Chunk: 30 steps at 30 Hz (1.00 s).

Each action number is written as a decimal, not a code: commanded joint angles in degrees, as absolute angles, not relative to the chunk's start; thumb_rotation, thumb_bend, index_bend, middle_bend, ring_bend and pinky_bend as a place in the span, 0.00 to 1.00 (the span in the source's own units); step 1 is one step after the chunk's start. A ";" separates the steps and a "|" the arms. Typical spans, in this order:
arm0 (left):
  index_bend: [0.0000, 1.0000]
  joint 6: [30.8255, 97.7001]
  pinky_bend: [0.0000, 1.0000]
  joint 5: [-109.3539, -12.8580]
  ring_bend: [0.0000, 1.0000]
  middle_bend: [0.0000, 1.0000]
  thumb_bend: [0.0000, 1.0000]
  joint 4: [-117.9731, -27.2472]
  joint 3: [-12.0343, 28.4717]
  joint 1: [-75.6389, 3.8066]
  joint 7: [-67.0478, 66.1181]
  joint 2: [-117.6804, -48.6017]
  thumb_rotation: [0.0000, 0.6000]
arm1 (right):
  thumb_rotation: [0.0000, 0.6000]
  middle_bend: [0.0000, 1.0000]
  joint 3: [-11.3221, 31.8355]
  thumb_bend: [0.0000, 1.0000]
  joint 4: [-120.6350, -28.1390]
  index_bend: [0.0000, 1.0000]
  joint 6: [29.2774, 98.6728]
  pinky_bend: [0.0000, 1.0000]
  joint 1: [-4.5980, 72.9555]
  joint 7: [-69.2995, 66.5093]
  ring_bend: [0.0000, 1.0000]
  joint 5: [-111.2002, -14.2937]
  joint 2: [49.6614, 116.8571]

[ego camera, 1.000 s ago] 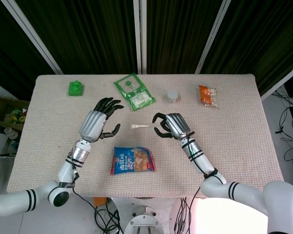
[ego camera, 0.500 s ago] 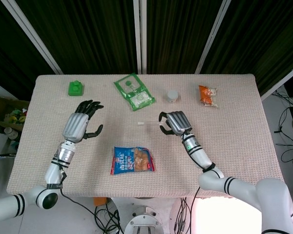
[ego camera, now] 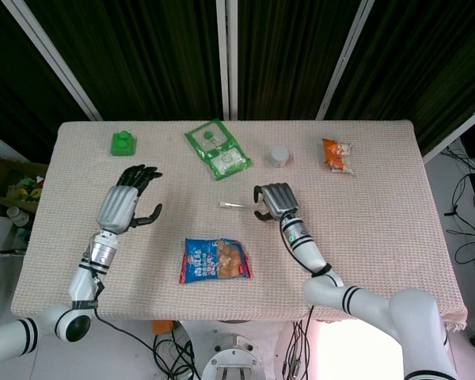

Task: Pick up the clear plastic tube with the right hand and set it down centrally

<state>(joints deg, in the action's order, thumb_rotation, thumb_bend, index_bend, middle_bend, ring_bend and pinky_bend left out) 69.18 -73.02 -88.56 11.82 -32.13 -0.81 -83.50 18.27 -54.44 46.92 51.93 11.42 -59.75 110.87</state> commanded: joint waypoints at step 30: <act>0.20 80.71 0.08 -77.76 0.06 0.14 0.36 -88.22 2.84 -13.24 7.03 -61.00 0.97 | 1.00 0.14 7.11 0.18 -98.97 0.03 76.42 0.19 16.74 -3.73 0.14 -76.90 57.08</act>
<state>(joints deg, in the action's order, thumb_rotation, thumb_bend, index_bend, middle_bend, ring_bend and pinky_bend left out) 77.11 -75.21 -89.50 4.63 -16.41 4.17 -61.95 10.54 -99.37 71.40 22.33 3.18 -71.18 60.99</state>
